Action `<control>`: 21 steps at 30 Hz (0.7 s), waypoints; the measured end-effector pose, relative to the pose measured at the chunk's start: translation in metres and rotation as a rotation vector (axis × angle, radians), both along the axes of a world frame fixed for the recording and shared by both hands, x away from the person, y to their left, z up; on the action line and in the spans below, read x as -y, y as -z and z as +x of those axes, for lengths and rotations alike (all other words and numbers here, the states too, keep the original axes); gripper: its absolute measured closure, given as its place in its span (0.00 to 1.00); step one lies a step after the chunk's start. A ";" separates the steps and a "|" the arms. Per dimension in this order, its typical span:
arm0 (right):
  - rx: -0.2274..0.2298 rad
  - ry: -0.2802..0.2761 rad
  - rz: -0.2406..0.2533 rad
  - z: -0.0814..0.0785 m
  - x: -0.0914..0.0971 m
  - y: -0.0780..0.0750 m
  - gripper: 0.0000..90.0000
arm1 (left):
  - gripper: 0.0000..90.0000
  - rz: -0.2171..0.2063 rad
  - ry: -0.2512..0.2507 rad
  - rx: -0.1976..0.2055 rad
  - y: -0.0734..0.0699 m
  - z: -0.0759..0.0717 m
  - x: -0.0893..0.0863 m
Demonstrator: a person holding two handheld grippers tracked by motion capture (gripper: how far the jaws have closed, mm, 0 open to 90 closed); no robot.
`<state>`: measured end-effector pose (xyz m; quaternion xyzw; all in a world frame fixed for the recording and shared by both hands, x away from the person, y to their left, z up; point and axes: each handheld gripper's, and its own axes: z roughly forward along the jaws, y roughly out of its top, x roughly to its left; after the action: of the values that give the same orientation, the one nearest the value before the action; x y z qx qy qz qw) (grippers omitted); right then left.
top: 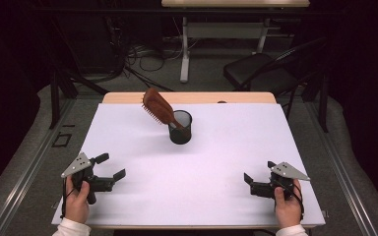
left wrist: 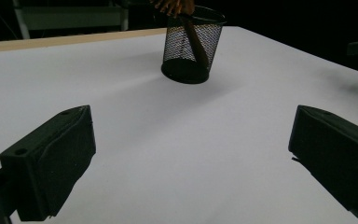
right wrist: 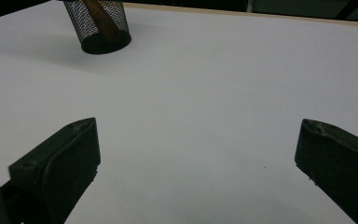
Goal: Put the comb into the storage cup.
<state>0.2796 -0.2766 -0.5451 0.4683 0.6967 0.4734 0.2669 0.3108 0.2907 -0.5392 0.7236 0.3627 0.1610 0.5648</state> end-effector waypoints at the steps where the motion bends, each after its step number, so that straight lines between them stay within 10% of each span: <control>1: -0.002 0.001 0.002 0.000 0.000 0.000 0.00 | 0.01 0.002 -0.003 0.001 0.000 0.000 0.000; 21: -0.013 0.018 0.013 0.001 0.005 0.002 0.00 | 0.01 -0.013 -0.031 -0.015 0.003 0.002 -0.006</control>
<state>0.2806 -0.2818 -0.5470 0.4790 0.6912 0.4725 0.2637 0.3123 0.2968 -0.5426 0.7154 0.3789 0.1620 0.5642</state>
